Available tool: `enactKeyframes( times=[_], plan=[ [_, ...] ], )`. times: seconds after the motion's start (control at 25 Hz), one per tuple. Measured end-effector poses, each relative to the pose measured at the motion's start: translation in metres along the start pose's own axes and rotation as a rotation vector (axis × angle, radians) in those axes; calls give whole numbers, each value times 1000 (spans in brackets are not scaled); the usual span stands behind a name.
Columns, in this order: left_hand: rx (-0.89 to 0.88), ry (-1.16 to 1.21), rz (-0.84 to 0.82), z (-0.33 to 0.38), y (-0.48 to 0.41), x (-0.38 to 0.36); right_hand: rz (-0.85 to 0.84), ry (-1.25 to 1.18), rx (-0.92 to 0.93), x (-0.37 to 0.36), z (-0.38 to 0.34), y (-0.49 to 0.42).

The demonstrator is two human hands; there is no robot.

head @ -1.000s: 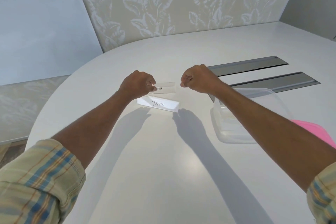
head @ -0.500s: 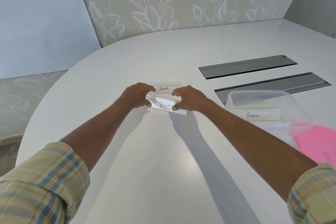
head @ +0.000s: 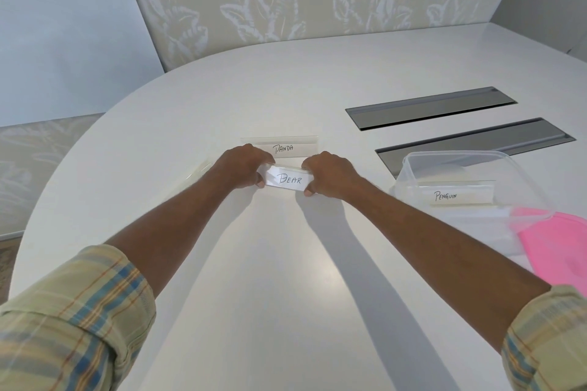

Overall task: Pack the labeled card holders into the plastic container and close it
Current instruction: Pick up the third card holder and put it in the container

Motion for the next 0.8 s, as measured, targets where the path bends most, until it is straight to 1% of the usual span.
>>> enactKeyframes(
  times=[0.24,0.44,0.64,0.8],
  plan=[
    [-5,-53,46,4,12,4,23,-17,11,0,-1,8],
    [-19,-50,74,12,23,19,40,-36,19,12,3,12],
    [-22,-36,111,27,31,41,33,-70,19,40,12,27],
    [-35,-61,127,52,36,65,47,-66,30,71,23,48]
  ],
)
Point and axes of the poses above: each hand's wrist, its own y-axis away from the middle knuckle, its own x-axis out of the back of the hand, z = x × y, the point moved 3 cm from there along -y, towards the middle knuckle, and after that the axes turned 8 degrees about -y, right-handed, at the moved point
